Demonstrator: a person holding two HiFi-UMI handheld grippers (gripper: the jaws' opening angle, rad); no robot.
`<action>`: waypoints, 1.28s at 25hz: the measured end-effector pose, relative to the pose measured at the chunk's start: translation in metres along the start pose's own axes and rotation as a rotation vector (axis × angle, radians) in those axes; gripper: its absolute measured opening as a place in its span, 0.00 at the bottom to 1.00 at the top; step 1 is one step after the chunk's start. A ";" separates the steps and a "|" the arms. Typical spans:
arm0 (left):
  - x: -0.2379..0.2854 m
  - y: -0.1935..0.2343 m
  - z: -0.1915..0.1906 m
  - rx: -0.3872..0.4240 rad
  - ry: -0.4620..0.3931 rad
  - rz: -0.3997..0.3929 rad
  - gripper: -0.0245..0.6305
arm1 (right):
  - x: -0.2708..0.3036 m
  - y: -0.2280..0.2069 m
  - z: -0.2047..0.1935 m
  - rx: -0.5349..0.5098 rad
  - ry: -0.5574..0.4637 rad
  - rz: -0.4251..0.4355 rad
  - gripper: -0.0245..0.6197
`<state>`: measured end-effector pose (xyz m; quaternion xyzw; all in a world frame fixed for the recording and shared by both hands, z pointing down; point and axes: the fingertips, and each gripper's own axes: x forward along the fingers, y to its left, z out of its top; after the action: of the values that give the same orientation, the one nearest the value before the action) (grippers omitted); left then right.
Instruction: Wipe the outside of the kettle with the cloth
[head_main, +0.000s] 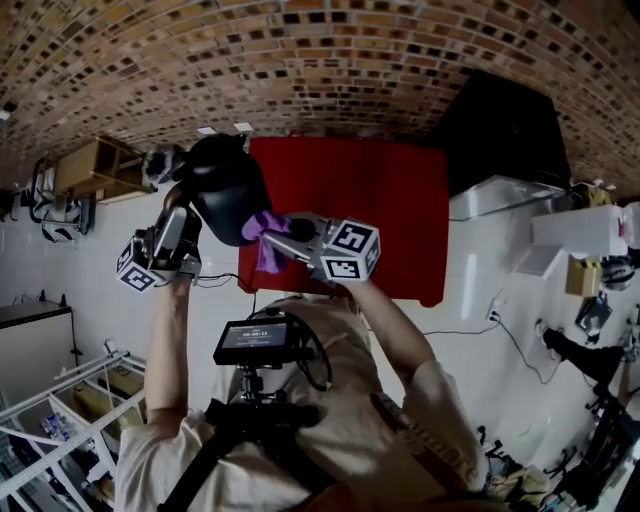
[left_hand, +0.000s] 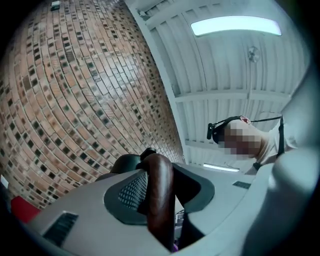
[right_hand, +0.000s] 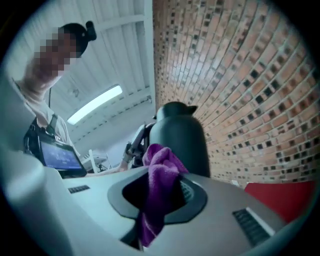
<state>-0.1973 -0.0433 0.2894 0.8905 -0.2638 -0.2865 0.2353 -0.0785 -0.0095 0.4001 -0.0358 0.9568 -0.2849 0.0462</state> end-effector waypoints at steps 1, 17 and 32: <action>0.000 -0.003 0.003 0.004 0.000 -0.011 0.24 | -0.011 -0.017 0.005 0.019 -0.017 -0.045 0.15; 0.017 -0.053 -0.017 -0.158 0.010 -0.275 0.23 | 0.083 -0.082 0.009 0.878 -0.022 0.773 0.15; -0.002 -0.020 0.012 0.011 -0.125 -0.163 0.24 | 0.031 -0.134 -0.068 1.352 -0.891 0.510 0.15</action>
<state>-0.1998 -0.0302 0.2701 0.8907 -0.2063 -0.3581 0.1895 -0.1109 -0.0874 0.5287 0.1076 0.4519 -0.7355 0.4932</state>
